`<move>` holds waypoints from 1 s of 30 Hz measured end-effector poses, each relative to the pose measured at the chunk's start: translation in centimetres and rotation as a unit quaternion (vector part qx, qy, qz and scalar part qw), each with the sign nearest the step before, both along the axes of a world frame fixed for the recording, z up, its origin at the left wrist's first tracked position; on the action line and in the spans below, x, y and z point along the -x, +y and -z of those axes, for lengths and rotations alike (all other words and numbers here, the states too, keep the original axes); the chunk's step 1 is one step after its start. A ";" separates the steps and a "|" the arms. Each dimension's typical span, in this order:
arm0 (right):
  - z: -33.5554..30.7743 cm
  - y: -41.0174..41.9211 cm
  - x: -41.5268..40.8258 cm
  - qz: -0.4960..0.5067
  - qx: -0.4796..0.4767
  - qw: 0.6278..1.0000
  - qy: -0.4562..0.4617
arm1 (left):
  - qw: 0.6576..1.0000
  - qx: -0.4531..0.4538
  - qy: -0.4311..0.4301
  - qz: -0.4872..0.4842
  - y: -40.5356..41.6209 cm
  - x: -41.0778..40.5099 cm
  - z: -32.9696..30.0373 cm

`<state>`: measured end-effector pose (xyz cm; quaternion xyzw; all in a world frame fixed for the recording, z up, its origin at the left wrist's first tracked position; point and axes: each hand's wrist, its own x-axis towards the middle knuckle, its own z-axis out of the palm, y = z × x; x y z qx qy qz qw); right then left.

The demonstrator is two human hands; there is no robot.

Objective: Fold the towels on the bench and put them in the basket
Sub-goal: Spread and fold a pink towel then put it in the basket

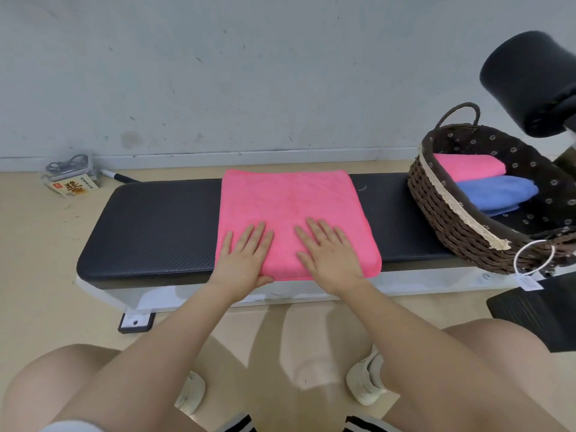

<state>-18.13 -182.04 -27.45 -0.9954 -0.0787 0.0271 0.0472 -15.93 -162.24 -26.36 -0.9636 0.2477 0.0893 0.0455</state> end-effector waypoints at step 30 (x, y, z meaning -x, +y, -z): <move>-1.2 -6.1 5.1 0.424 -0.722 0.527 0.144 | 0.507 0.582 0.238 -0.590 3.4 4.1 0.2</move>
